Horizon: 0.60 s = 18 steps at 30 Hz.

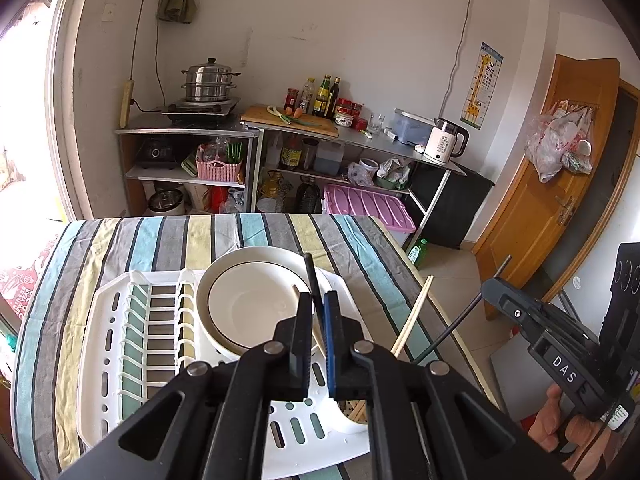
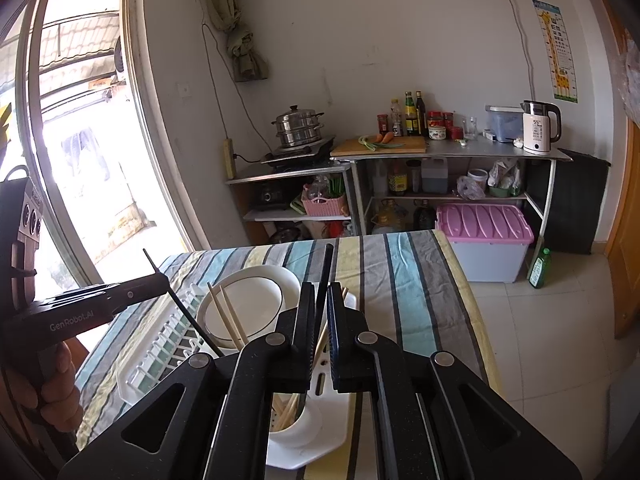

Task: Organize utensils
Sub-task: 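Lower the black chopstick into the white cup with the left gripper while the right gripper does the same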

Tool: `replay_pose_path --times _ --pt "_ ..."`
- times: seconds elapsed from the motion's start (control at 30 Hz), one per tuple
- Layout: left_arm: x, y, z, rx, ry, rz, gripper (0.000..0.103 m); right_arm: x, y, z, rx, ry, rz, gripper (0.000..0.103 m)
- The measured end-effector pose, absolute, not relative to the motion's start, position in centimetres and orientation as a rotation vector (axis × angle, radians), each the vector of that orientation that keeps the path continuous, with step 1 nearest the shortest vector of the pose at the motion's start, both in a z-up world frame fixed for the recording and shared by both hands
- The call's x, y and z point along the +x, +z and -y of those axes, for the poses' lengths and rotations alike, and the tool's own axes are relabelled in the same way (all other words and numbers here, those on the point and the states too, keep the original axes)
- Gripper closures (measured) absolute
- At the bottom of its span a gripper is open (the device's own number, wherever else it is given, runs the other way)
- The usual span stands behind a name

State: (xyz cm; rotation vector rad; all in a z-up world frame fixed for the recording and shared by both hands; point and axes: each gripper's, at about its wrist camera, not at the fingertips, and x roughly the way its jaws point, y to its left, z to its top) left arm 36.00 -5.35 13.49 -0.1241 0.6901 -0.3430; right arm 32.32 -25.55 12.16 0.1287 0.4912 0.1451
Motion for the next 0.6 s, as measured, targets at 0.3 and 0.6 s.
replay_pose_path --times 0.3,0.6 --pt "34.7 13.3 4.8 -0.112 -0.343 -0.665 0.084 31.3 12.1 26.4 0.143 0.136 -0.484 0.089" --pt "29.8 12.3 2.7 -0.084 -0.33 -0.621 0.084 26.6 11.5 25.9 0.134 0.152 -0.456 0.089"
